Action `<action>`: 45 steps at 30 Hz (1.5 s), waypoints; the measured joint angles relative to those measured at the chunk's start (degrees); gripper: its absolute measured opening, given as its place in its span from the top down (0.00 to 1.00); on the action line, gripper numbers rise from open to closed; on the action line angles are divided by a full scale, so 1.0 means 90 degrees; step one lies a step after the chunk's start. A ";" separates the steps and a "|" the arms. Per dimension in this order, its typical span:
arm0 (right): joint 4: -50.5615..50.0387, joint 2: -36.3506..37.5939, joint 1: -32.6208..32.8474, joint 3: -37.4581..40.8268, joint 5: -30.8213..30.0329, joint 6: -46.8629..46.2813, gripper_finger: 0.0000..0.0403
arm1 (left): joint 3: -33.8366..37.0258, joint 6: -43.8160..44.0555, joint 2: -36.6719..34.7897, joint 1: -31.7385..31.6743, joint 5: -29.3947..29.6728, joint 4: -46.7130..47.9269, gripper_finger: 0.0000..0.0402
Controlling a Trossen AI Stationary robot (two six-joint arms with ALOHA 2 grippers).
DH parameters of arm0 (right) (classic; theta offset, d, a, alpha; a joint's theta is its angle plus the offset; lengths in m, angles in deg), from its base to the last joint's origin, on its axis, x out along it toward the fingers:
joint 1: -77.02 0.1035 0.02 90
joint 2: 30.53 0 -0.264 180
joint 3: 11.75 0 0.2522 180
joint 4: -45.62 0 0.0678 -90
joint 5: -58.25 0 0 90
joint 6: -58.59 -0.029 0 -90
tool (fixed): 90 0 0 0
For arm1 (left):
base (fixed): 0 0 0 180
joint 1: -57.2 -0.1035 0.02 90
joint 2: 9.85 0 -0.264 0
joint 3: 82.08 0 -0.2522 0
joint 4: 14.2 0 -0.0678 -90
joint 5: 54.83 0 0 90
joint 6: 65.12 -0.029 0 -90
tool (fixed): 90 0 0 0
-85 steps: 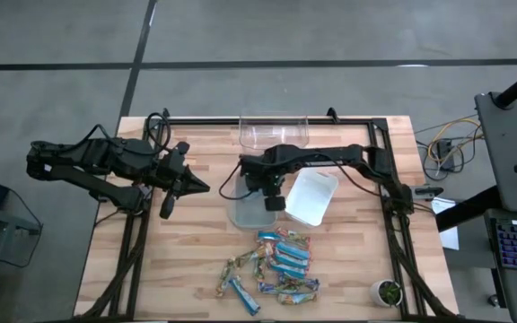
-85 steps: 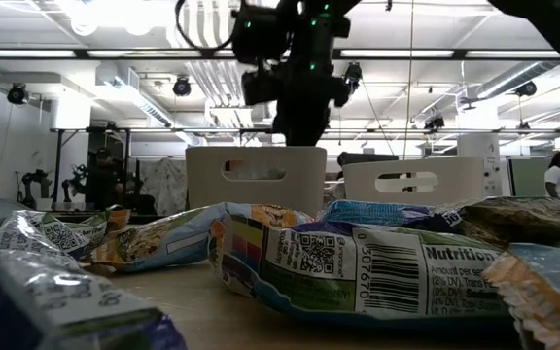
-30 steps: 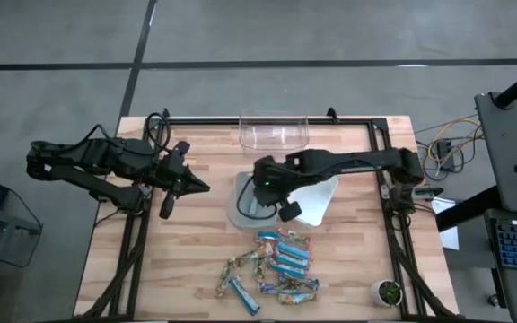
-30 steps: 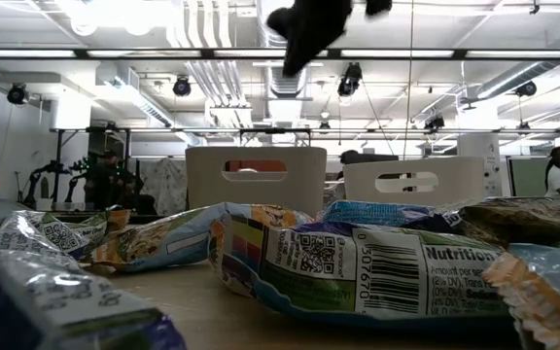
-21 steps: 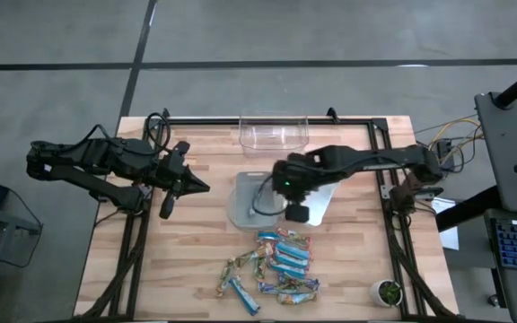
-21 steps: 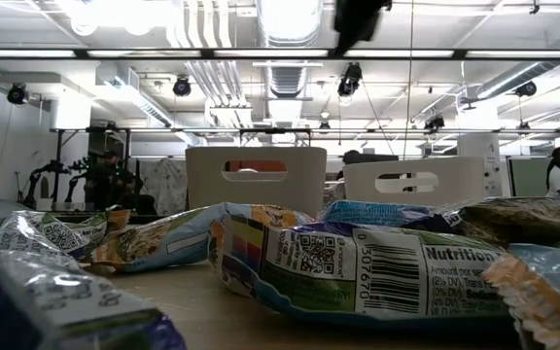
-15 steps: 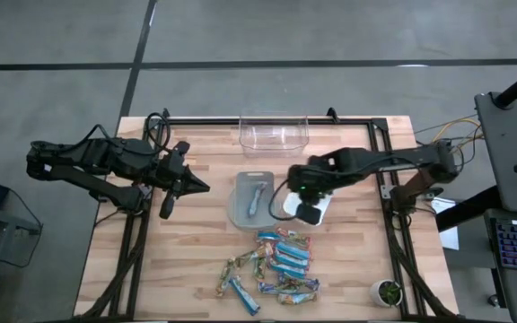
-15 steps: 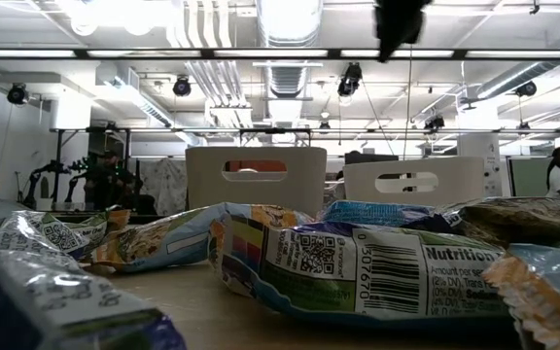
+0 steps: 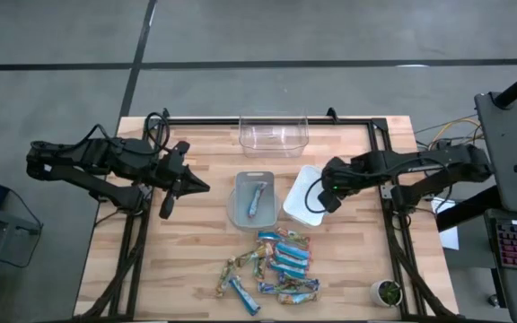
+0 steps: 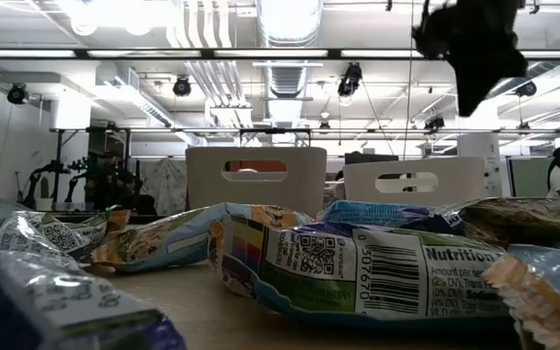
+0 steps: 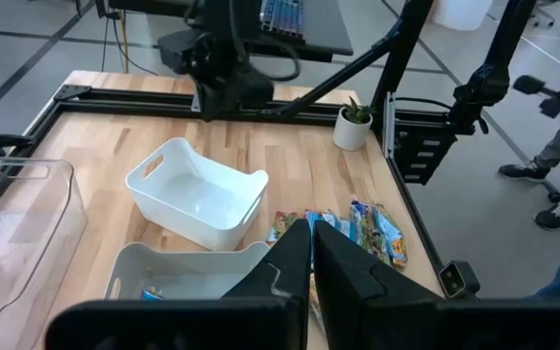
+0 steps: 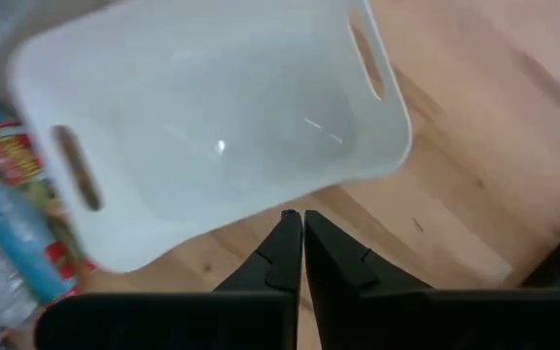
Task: Pick and place Granola Bars by type
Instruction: Adjust the white bin
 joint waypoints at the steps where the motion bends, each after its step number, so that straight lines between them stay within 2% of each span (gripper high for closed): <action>1: 0.0069 0.0045 -0.0031 0.0156 -0.0001 -0.0062 0.98 | 0.0000 0.0000 0.0000 0.0000 0.0000 -0.0001 1.00; 7: 0.0234 0.0121 -0.0171 0.0804 0.0000 -0.0503 0.98 | -0.0001 0.0092 0.0000 0.0000 0.0000 -0.0003 1.00; 13: 0.0261 0.0186 -0.0196 0.1080 0.0015 -0.0663 0.98 | -0.0001 0.0233 0.0000 0.0002 0.0000 -0.0003 1.00; 19: 0.0327 0.0158 -0.0518 0.1502 -0.0003 -0.0704 0.98 | -0.0001 0.0250 0.0002 0.0000 0.0000 -0.0003 1.00; 22: 0.0508 0.0160 -0.0731 0.1699 -0.0300 -0.0704 0.98 | -0.0001 0.0252 0.0005 0.0000 0.0000 -0.0003 1.00; 32: 0.1394 0.0154 -0.1375 0.1883 -0.0330 -0.0159 0.98 | -0.0001 0.0342 0.0005 0.0000 0.0000 -0.0003 1.00; 36: 0.1482 0.0153 -0.1496 0.1974 -0.0331 -0.0004 0.98 | 0.0001 0.0385 0.0005 0.0001 0.0000 -0.0003 1.00; 45: 0.2519 -0.0234 -0.1523 0.2056 -0.0216 0.0295 0.98 | 0.0000 0.0384 0.0005 0.0002 0.0000 -0.0003 1.00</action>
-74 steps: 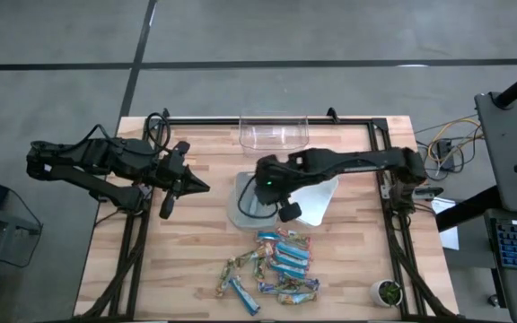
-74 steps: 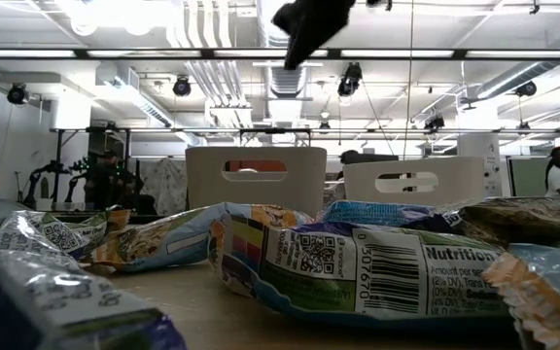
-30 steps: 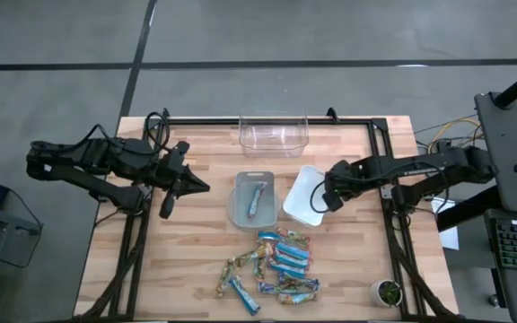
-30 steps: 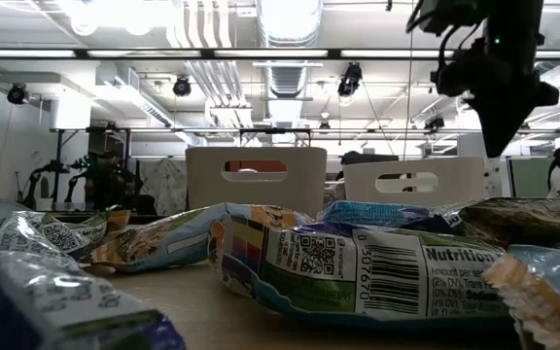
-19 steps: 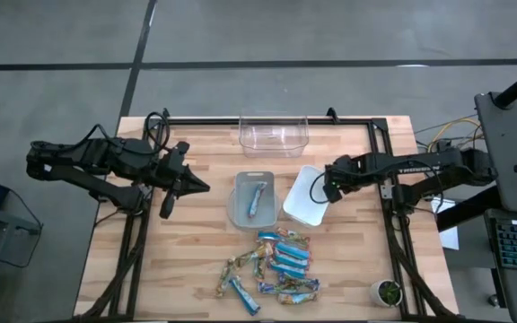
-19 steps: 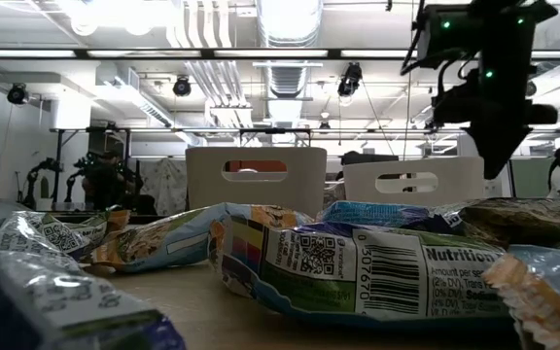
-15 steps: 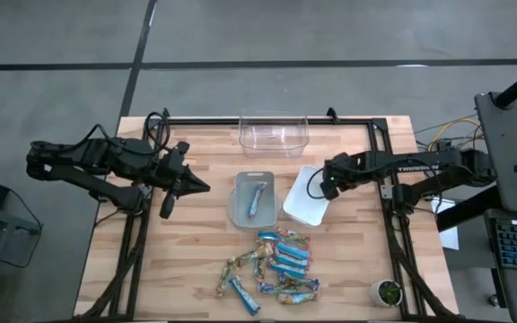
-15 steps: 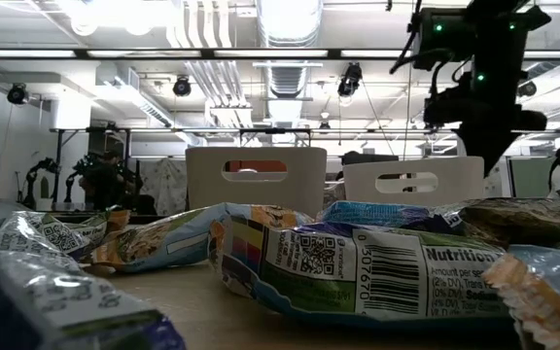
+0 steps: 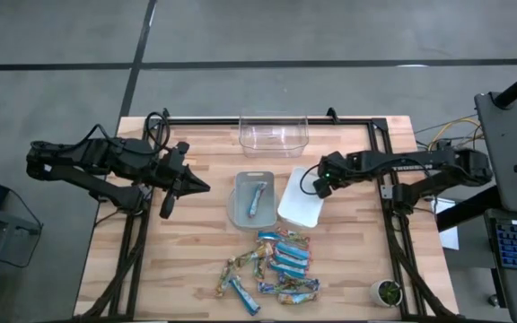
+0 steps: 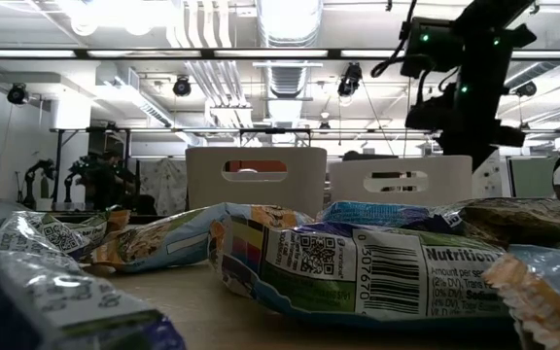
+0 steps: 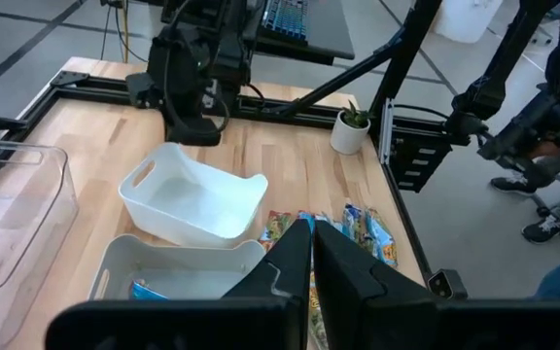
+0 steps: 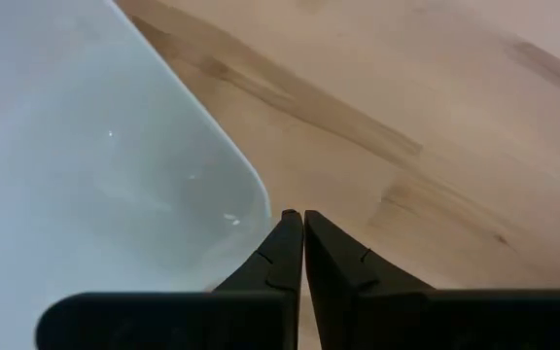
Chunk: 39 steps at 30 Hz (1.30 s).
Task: Pick and place Granola Bars by type
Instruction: Adjust the white bin, then put the orange granola bar into the white bin
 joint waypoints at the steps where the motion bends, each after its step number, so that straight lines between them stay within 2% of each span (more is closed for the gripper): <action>1: 0.0111 -0.0090 0.0000 0.0000 0.0024 0.0079 0.98 | 0.0002 0.0000 0.0000 0.0000 0.0000 0.0000 1.00; 10: 0.1094 -0.0827 0.0005 0.0000 0.0078 0.0240 0.98 | 0.0000 0.0074 0.0000 0.0000 0.0000 0.0000 1.00; 18: 0.0864 -0.0645 -0.0023 -0.0005 -0.0100 0.0154 0.98 | 0.0000 0.0078 0.0000 -0.0002 0.0000 0.0002 1.00; 22: 0.0381 -0.0274 -0.0039 -0.0005 -0.0313 0.0138 0.98 | 0.0001 0.0080 0.0000 -0.0002 0.0000 0.0002 1.00; 27: 0.0219 0.0718 0.0077 -0.0033 -0.0234 0.0267 0.98 | 0.0000 0.0083 0.0000 -0.0002 0.0000 0.0005 1.00; 34: 0.0247 0.2013 0.1147 -0.0691 -0.0092 0.1028 0.98 | 0.0000 0.0087 0.0000 -0.0001 0.0000 0.0004 1.00; 39: 0.0233 0.2104 0.1982 -0.1398 -0.0118 0.1391 0.98 | 0.0002 0.0087 0.0005 0.0000 0.0000 0.0002 1.00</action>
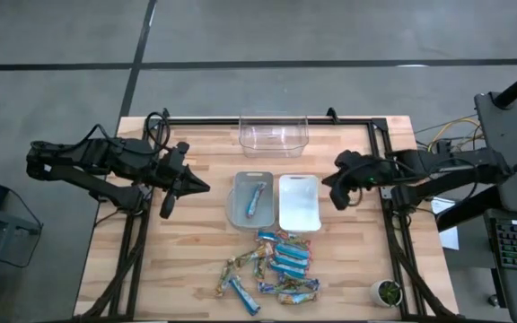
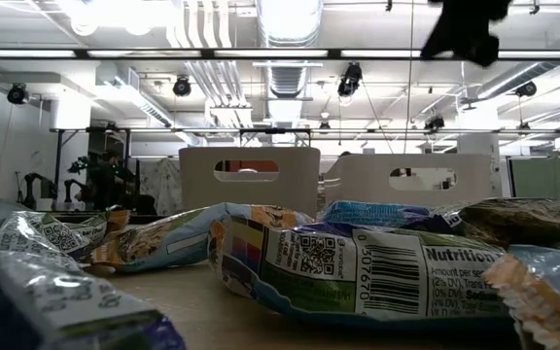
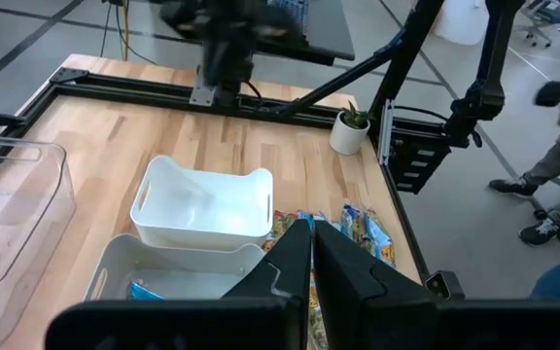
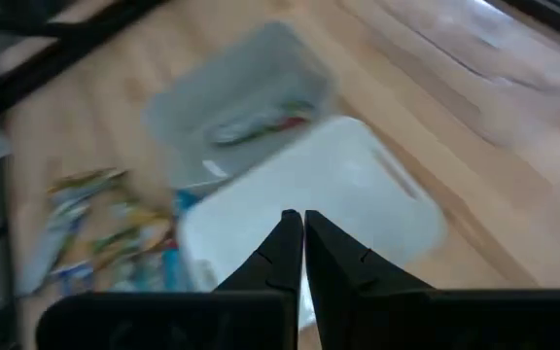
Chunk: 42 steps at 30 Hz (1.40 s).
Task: Pick and place Granola Bars by type
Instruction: Put the orange granola bar into the white bin
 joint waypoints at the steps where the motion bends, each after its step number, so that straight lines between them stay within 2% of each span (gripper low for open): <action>1: 0.0009 -0.0068 0.0171 -0.0147 -0.0002 0.0076 0.98 | -0.0002 0.0000 0.0000 -0.0002 0.0000 0.0000 1.00; 6: -0.0042 -0.0639 0.1229 -0.0757 -0.0091 0.0282 0.98 | -0.0002 0.0000 0.0002 -0.0002 0.0000 0.0000 1.00; 10: -0.0308 -0.1309 0.2213 -0.1153 -0.0681 0.0080 0.98 | -0.0002 0.0000 0.0002 -0.0002 0.0000 0.0000 1.00; 15: -0.0380 -0.2132 0.3413 -0.1433 -0.1764 -0.0881 0.98 | -0.0002 0.0000 0.0002 -0.0001 0.0000 -0.0005 1.00; 19: -0.0408 -0.2637 0.4038 -0.1446 -0.2483 -0.1941 0.98 | -0.0002 -0.0012 0.0002 0.0000 0.0000 -0.0005 1.00; 22: -0.0494 -0.2974 0.4221 -0.1439 -0.2500 -0.2454 0.98 | -0.0002 -0.0015 0.0002 -0.0002 0.0000 -0.0005 1.00; 31: -0.0425 -0.3801 0.4431 -0.1490 -0.2456 -0.2999 0.98 | -0.0002 0.0002 0.0002 -0.0002 0.0000 -0.0005 1.00; 37: -0.0179 -0.3837 0.4432 -0.1489 -0.2390 -0.2778 0.98 | -0.0002 -0.0015 0.0002 -0.0002 0.0002 -0.0005 1.00; 42: 0.0015 -0.3915 0.4472 -0.1469 -0.1969 -0.2457 0.98 | -0.0002 -0.0041 0.0005 -0.0002 0.0001 -0.0005 1.00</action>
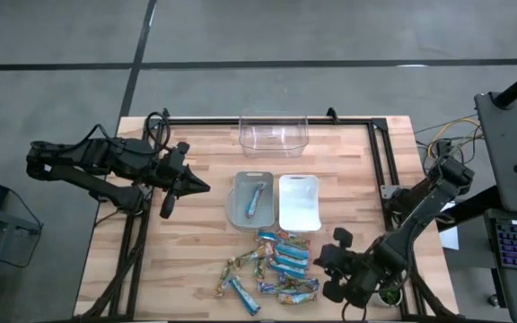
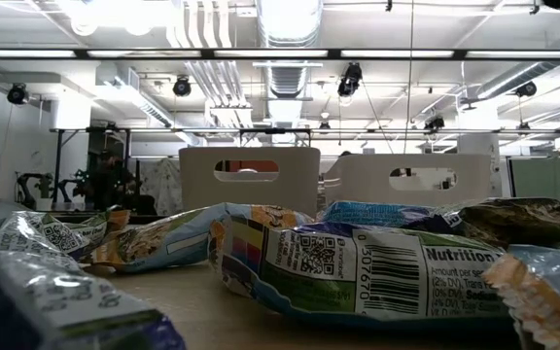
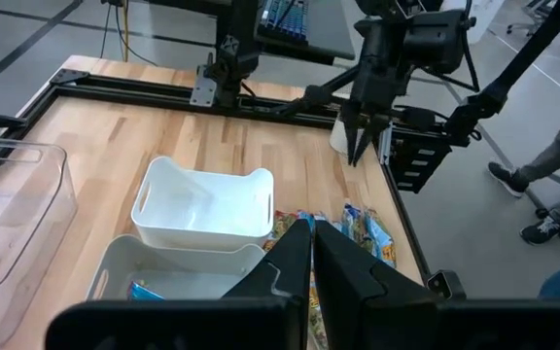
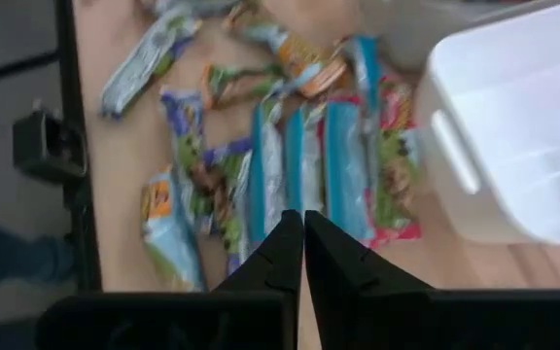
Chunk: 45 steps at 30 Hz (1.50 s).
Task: Pick and place Granola Bars by type
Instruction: Put the orange granola bar into the white bin
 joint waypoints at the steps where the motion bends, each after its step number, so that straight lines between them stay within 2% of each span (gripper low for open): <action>1: 0.0081 -0.0033 0.0016 0.0005 0.0046 0.0082 0.98 | 0.0000 -0.0002 0.0000 0.0001 -0.0001 0.0002 1.00; 8: 0.0613 -0.0161 0.0025 0.0005 0.0080 0.0416 0.98 | 0.0000 -0.0007 0.0000 0.0002 -0.0001 0.0005 1.00; 14: 0.0713 -0.0321 0.0029 -0.0031 0.1016 0.0475 0.98 | 0.0000 -0.0013 0.0000 0.0000 -0.0001 0.0005 1.00; 17: 0.0766 -0.0340 0.0028 -0.0048 0.1140 0.0583 0.98 | 0.0002 -0.0012 0.0021 0.0001 -0.0025 0.0007 1.00; 21: 0.0756 -0.0340 0.0011 -0.0048 0.1143 0.0593 0.98 | 0.0155 0.0476 0.0029 0.0000 -0.0245 0.0012 1.00; 26: 0.0754 -0.0340 0.0011 -0.0048 0.1143 0.0593 0.98 | 0.0206 0.0889 0.0245 0.0002 -0.0920 -0.0141 0.98; 30: 0.0745 -0.0340 0.0011 -0.0048 0.1140 0.0624 0.98 | 0.0206 0.1042 0.0390 0.0001 -0.1620 -0.0522 0.89; 36: 0.0740 -0.0340 0.0009 -0.0048 0.0834 0.0597 0.98 | 0.0206 0.1613 0.0804 0.0021 -0.2247 -0.0590 0.66; 39: 0.0740 -0.0340 -0.0012 -0.0048 0.0822 0.0591 0.98 | 0.0206 0.1906 0.1124 0.0045 -0.2915 -0.0800 0.57; 42: 0.0740 -0.0337 -0.0011 -0.0048 0.0821 0.0582 0.98 | 0.0206 0.2459 0.1475 0.0193 -0.3651 -0.0891 0.51; 45: 0.0739 -0.0337 -0.0011 -0.0048 0.0820 0.0576 0.98 | 0.0189 0.3251 0.1796 0.0450 -0.4405 -0.0725 0.50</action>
